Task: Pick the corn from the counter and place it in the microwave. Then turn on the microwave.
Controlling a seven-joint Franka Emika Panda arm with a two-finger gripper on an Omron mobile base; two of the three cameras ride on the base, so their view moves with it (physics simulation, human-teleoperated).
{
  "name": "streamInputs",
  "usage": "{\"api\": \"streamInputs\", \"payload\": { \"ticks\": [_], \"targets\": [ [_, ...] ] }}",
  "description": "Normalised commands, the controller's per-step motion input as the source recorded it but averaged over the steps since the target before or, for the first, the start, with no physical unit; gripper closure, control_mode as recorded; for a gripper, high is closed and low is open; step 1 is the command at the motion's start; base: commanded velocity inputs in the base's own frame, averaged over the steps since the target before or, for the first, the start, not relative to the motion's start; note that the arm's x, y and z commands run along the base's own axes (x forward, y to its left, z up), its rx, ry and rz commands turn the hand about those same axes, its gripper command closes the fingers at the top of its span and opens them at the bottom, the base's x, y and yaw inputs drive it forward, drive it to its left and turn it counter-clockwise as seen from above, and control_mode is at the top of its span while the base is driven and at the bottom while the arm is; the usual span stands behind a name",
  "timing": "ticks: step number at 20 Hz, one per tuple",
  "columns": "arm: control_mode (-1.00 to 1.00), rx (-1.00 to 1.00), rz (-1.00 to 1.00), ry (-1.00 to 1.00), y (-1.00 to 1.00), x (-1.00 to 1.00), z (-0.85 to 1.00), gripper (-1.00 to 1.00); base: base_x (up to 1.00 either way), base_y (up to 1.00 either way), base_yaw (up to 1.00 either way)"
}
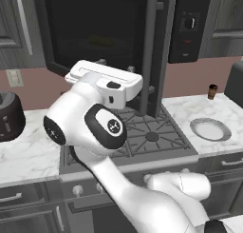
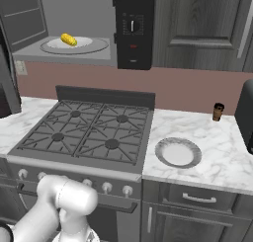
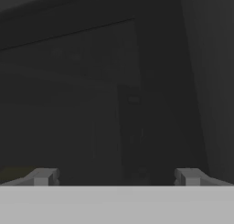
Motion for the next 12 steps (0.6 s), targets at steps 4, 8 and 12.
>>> {"api": "streamInputs", "payload": {
  "ticks": [4, 8, 12],
  "targets": [
    [-1.00, 0.00, 0.07, 0.00, -0.41, 0.35, 0.00, -1.00, 0.00, 0.00, 0.00],
    [-1.00, 0.00, 0.10, 0.03, -0.35, 0.41, 0.00, -1.00, 0.00, 0.00, 0.00],
    [-1.00, 0.00, 0.12, 0.06, -0.18, 0.51, 0.00, -1.00, 0.00, 0.00, 0.00]
  ]
}}
